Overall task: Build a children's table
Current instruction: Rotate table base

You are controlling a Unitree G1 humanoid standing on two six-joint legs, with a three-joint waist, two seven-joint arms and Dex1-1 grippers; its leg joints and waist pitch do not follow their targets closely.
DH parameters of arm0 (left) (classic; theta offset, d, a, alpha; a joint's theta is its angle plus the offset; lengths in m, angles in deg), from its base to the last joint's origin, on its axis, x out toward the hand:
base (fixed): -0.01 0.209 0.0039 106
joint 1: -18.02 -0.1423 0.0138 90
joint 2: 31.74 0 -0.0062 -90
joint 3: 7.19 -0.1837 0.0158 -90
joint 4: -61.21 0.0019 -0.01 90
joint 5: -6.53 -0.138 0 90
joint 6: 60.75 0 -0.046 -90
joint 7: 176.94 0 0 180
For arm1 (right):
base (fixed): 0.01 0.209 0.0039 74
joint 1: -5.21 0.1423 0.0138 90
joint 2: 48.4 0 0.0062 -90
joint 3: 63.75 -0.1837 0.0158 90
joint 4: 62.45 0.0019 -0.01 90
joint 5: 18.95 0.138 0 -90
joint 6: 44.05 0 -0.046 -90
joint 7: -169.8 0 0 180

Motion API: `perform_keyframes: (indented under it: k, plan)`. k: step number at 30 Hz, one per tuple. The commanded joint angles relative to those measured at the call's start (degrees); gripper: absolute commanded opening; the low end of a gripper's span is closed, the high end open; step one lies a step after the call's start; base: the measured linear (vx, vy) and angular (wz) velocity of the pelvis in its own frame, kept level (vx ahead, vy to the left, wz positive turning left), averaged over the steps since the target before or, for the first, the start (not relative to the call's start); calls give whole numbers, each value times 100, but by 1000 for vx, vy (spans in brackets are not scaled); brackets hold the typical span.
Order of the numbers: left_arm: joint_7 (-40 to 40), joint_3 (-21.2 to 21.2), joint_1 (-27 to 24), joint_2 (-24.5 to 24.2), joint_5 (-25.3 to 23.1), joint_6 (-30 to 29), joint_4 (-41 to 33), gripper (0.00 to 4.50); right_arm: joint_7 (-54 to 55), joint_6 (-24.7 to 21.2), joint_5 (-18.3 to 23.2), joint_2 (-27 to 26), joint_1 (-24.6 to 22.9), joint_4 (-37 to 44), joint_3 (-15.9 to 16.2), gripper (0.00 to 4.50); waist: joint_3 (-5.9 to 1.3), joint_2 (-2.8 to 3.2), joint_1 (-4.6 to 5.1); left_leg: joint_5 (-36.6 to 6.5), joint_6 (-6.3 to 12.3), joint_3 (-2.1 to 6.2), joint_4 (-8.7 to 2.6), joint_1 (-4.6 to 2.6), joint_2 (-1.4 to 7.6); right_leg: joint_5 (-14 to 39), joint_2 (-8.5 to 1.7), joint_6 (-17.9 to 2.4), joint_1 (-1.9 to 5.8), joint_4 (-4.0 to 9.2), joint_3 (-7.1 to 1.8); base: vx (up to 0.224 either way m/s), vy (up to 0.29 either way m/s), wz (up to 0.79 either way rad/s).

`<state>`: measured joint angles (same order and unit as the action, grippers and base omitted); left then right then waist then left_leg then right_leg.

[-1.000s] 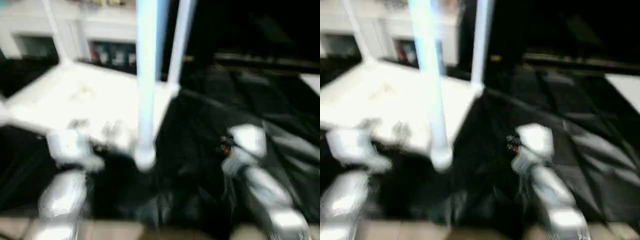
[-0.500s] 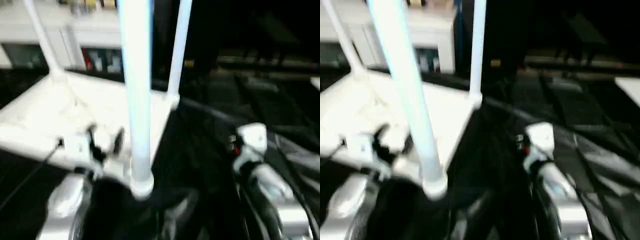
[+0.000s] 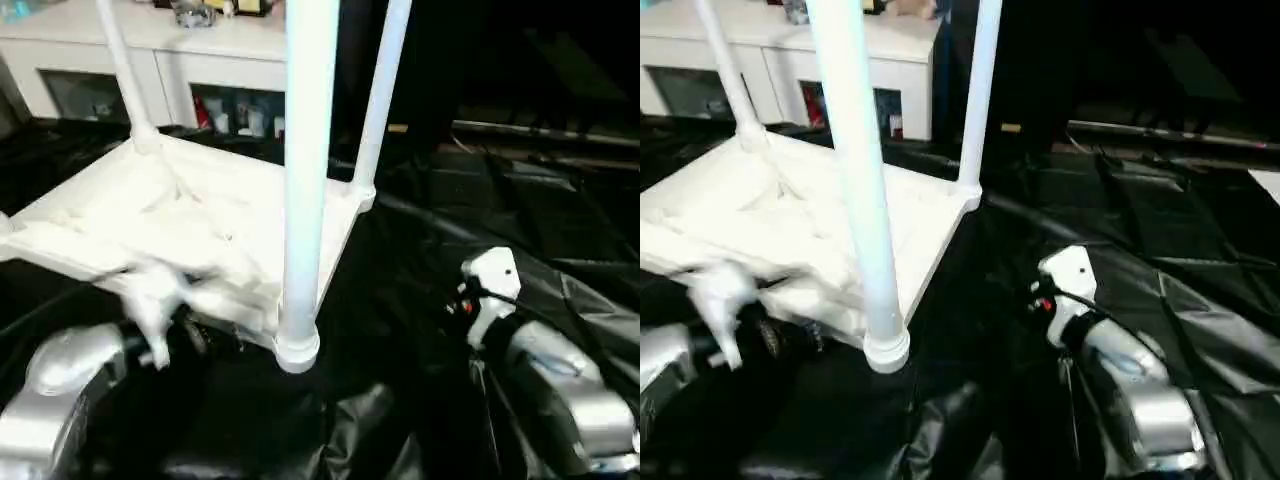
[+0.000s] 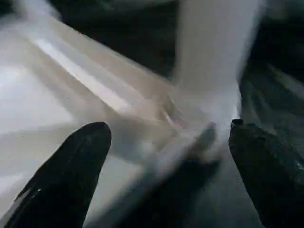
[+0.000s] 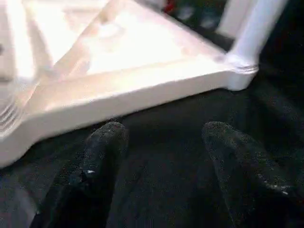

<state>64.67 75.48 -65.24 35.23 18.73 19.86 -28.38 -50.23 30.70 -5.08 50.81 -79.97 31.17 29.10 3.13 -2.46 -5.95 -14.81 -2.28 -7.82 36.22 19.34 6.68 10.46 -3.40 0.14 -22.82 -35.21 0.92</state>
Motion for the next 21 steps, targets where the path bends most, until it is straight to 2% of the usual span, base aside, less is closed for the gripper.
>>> perform_keyframes:
  k: [1, 2, 3, 4, 5, 6, 7, 8, 9, 10, 11, 13, 14, 16, 19, 21]
  plan:
    - [354, -240, 244, -126, -395, 208, 244, 446, -351, 90, 31, 137, 46, -32, 96, 302, -218, 48, -30, -1515, 74, 193, -679, -22, 532, 2553, -535, -663, 122, 502, -302, 0, 0, 0]
    - [462, -334, 426, -164, -518, 349, 435, 446, -496, 104, 29, 215, 44, -22, 150, 302, -225, 47, -35, -1432, 47, 179, -675, -7, 555, 2295, -560, -814, 142, 467, -295, 0, 0, 0]
    - [664, -526, 960, -166, -735, 662, 960, 446, -903, 113, 33, 442, 14, 72, 322, 302, -212, 70, -47, -1491, 76, 176, -684, -6, 545, 2376, -528, -808, 147, 489, -279, 0, 0, 0]
    - [715, -580, 1122, -160, -789, 762, 1115, 446, -1025, 115, 36, 510, -1, 111, 372, 302, -243, 82, -64, -1478, 56, 154, -672, -55, 548, 2258, -525, -829, 133, 479, -281, 0, 0, 0]
    - [774, -627, 1246, -148, -812, 797, 1226, 446, -1114, 96, 45, 566, -19, 165, 412, 302, -263, 80, -75, -1351, 64, 126, -653, -70, 554, 1776, -528, -990, 132, 435, -279, 0, 0, 0]
    - [857, -700, 1374, -155, -799, 817, 1342, 446, -1213, 75, 68, 627, -34, 218, 451, 302, -271, 50, -87, -1180, 98, 131, -658, -15, 561, 1496, -554, -1098, 205, 403, -277, 0, 0, 0]
    - [911, -757, 1471, -156, -807, 843, 1430, 446, -1307, 32, 100, 689, -54, 290, 486, 302, -282, 73, -90, -1083, 98, 126, -650, -14, 565, 1371, -561, -1152, 209, 382, -276, 0, 0, 0]
    - [975, -803, 1566, -144, -828, 899, 1540, 446, -1397, 5, 131, 748, -66, 345, 517, 302, -289, 61, -90, -1001, 113, 121, -638, -13, 570, 1245, -564, -1211, 213, 372, -271, 50, 2, -1]
    - [1102, -872, 1746, -97, -855, 994, 1747, 446, -1599, -80, 234, 869, -100, 481, 565, 302, -315, 106, -100, -672, 178, 105, -600, -9, 564, 758, -545, -1341, 225, 310, -258, 58, 3, 0]
    - [1272, -947, 1930, -44, -886, 1080, 1956, 430, -1845, -188, 354, 1021, -126, 624, 616, 302, -319, 86, -88, -579, 237, 91, -592, -3, 552, 604, -524, -1384, 236, 311, -247, 58, 3, 0]
    - [1338, -969, 1982, -27, -904, 1112, 2023, 430, -1927, -214, 381, 1066, -131, 656, 625, 302, -352, 106, -95, -353, 310, 87, -560, -8, 559, 229, -523, -1470, 258, 267, -238, 53, 1, 0]
    - [1465, -1014, 2078, -6, -945, 1166, 2149, 408, -2091, -262, 410, 1168, -121, 698, 654, 302, -364, 93, -102, -148, 385, 72, -536, -2, 564, -89, -539, -1588, 259, 236, -229, 0, 0, 0]
    - [1556, -1053, 2160, 15, -974, 1257, 2295, 408, -2193, -274, 430, 1241, -120, 718, 674, 302, -340, 114, -105, -254, 405, 62, -537, 14, 566, 8, -543, -1693, 265, 267, -216, 0, 0, 0]
    - [1848, -1172, 2335, 22, -1017, 1413, 2607, 393, -2441, -332, 467, 1388, -54, 735, 717, 302, -328, 155, -116, -471, 352, 62, -549, 6, 585, 275, -557, -1732, 269, 295, -217, 0, 0, 0]
    - [2032, -1252, 2422, -6, -1026, 1487, 2762, 367, -2573, -369, 484, 1477, -5, 746, 756, 302, -302, 134, -124, -737, 230, 62, -583, 3, 626, 693, -578, -1696, 283, 323, -219, 0, 0, 0]
    - [2256, -1305, 2524, -45, -1040, 1582, 2926, 355, -2701, -416, 502, 1593, 42, 796, 822, 302, -293, 171, -140, -964, 72, 59, -606, -18, 637, 1080, -588, -1612, 279, 357, -222, 0, 0, 0]
